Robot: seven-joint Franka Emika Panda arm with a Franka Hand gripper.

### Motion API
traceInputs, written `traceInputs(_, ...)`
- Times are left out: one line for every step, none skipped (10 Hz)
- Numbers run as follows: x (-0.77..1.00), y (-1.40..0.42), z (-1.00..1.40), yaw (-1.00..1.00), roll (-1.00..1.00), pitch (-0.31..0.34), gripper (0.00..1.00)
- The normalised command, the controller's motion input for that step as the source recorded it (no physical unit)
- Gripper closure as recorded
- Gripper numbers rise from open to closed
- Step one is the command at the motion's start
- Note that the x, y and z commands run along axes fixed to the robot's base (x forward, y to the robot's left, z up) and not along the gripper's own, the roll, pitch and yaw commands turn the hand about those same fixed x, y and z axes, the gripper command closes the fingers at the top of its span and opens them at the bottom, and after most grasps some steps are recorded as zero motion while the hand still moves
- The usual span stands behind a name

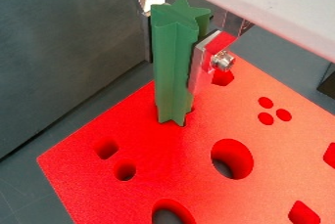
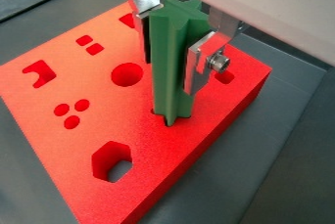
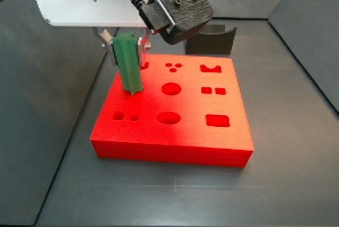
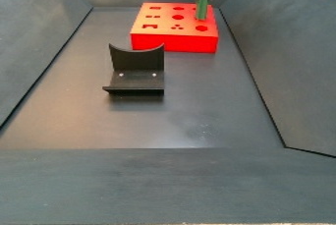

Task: Pick up the star object. Move up. Move to above the board. Insert the star object.
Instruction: Insert the star object.

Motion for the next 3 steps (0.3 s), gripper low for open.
traceInputs(0.02, 0.0, 0.0, 0.0, 0.0, 0.016, 1.0)
traceInputs(0.0, 0.0, 0.0, 0.0, 0.01, 0.0, 1.0)
traceInputs(0.0, 0.0, 0.0, 0.0, 0.0, 0.0, 1.0)
